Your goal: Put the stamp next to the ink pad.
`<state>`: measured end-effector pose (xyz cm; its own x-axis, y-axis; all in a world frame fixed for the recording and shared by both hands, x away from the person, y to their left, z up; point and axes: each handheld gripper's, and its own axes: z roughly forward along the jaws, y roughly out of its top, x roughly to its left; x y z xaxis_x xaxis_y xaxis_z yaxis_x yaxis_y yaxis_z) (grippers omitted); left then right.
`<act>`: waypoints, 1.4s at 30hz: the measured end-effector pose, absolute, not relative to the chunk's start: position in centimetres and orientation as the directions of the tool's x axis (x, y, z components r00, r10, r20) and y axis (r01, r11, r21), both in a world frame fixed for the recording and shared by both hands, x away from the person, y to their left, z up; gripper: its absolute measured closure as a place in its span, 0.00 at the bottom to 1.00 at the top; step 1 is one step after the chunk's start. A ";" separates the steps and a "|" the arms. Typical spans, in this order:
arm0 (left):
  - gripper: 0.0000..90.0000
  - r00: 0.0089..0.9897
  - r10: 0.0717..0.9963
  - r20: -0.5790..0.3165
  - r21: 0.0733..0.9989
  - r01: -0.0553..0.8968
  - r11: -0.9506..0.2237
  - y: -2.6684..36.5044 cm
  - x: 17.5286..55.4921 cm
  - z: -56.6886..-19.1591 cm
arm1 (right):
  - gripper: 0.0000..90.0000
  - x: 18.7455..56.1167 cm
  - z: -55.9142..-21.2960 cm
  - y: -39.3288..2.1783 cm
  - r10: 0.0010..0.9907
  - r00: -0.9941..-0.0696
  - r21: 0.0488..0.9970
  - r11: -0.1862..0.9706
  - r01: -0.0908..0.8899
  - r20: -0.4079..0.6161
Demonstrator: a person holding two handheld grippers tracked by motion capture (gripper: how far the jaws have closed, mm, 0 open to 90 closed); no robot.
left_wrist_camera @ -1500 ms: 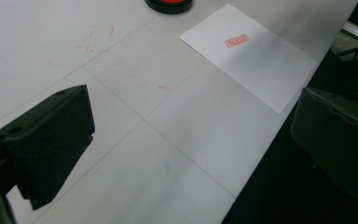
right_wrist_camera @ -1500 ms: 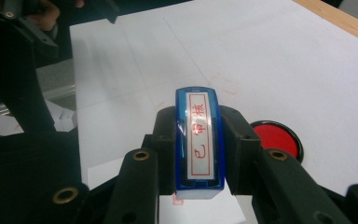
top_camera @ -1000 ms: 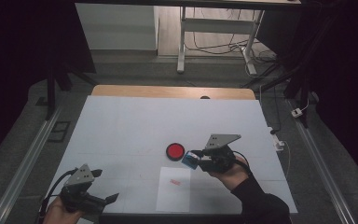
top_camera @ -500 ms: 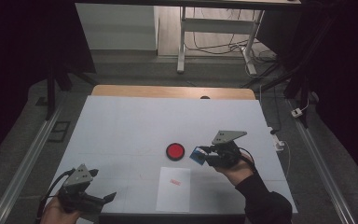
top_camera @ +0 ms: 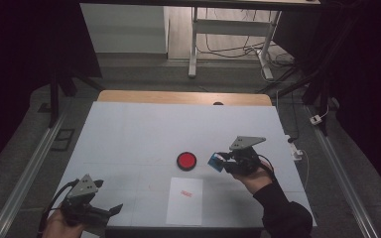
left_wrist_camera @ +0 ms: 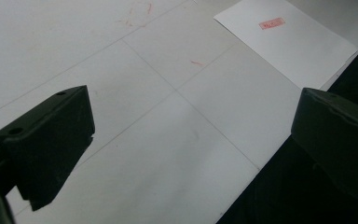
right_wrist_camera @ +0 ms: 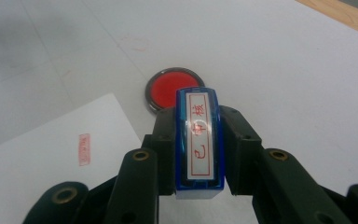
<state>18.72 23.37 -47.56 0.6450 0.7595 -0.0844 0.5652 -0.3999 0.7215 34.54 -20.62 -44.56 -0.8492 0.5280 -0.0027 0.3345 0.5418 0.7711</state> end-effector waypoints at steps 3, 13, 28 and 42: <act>0.00 0.644 0.760 -0.085 0.720 0.568 -0.400 23.4 18.7 -47.6 | 0.77 34.9 -44.7 -21.0 0.543 -0.840 0.763 0.551 0.339 -0.019; 0.00 0.634 0.768 -0.084 0.715 0.576 -0.397 23.5 18.7 -47.6 | 0.77 35.9 -45.3 -22.1 0.588 -0.808 0.745 0.555 0.370 -0.038; 0.00 0.628 0.774 -0.079 0.708 0.583 -0.400 23.7 18.6 -47.6 | 0.76 36.7 -46.3 -22.9 0.614 -0.785 0.716 0.584 0.383 -0.081; 0.00 0.630 0.773 -0.079 0.705 0.583 -0.403 23.7 18.6 -47.6 | 0.76 37.6 -48.0 -23.2 0.612 -0.787 0.689 0.604 0.401 -0.078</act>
